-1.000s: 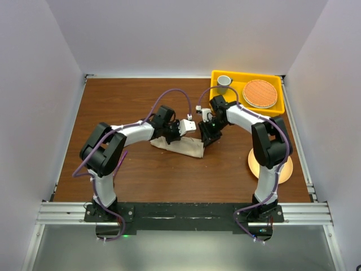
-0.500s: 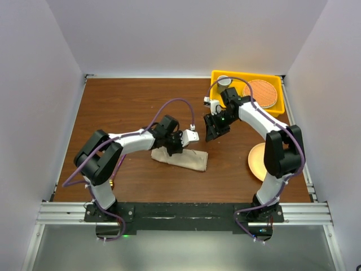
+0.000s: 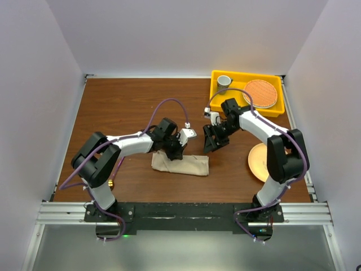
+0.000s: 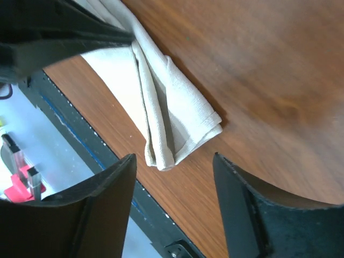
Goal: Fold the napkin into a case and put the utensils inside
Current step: Smooth out the smaller rectangle-folded napkin at the center of the board.
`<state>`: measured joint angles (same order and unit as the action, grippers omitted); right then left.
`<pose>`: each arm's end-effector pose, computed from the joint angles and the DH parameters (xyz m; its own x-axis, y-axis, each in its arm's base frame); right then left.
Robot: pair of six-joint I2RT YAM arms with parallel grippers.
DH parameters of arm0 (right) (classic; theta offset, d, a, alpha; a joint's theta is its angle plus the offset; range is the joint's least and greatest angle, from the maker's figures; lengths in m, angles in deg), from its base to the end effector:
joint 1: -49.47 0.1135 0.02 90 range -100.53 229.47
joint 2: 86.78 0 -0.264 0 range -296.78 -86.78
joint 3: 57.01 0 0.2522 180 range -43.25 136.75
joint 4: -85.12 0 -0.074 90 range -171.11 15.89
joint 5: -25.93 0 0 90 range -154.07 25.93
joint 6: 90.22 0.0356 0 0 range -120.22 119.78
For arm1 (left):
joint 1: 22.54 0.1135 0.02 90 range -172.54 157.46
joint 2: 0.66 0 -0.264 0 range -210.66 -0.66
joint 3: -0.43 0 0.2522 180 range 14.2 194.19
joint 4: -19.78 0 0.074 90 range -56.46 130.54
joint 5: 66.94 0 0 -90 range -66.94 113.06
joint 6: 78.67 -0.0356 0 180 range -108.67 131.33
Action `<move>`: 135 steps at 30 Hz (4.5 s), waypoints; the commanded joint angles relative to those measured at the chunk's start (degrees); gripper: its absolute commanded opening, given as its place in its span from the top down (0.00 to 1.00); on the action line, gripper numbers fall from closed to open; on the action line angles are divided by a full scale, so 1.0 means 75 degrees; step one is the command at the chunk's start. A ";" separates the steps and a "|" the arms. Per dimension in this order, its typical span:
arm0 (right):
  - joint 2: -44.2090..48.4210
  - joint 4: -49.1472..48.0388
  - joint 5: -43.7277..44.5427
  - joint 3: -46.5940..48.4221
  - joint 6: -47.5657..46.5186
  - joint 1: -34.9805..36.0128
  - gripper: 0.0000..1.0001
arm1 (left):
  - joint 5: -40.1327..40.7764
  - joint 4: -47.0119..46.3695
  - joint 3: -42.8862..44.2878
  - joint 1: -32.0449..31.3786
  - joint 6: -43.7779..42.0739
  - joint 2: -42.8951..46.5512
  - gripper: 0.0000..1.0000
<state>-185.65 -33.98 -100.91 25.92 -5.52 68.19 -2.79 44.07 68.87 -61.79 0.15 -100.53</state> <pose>0.3024 0.1250 0.2053 -0.8826 -0.3771 -0.2806 -0.4697 0.6822 0.5603 0.2536 -0.2273 0.1545 -0.4805 0.6179 -0.6224 0.8692 0.4299 -0.2442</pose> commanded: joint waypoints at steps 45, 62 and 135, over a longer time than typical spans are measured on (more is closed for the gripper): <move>-0.0821 -0.2289 0.0704 -0.0972 0.0929 0.1184 1.00 | -0.1919 -0.0653 -0.0434 0.1048 0.1420 0.0517 0.84; 0.0245 -0.2687 -0.0361 -0.1160 0.1023 0.1184 1.00 | -0.2495 -0.0125 -0.0329 0.1354 0.0108 0.0942 0.46; -0.1138 -0.2453 0.0224 -0.0821 0.0765 0.1184 0.57 | -0.1686 0.0108 0.0514 0.1377 0.0565 -0.1084 1.00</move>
<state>-193.21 -54.50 -103.77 18.42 2.28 76.99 -17.67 44.00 70.66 -52.28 5.79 -105.93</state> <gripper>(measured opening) 0.419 0.040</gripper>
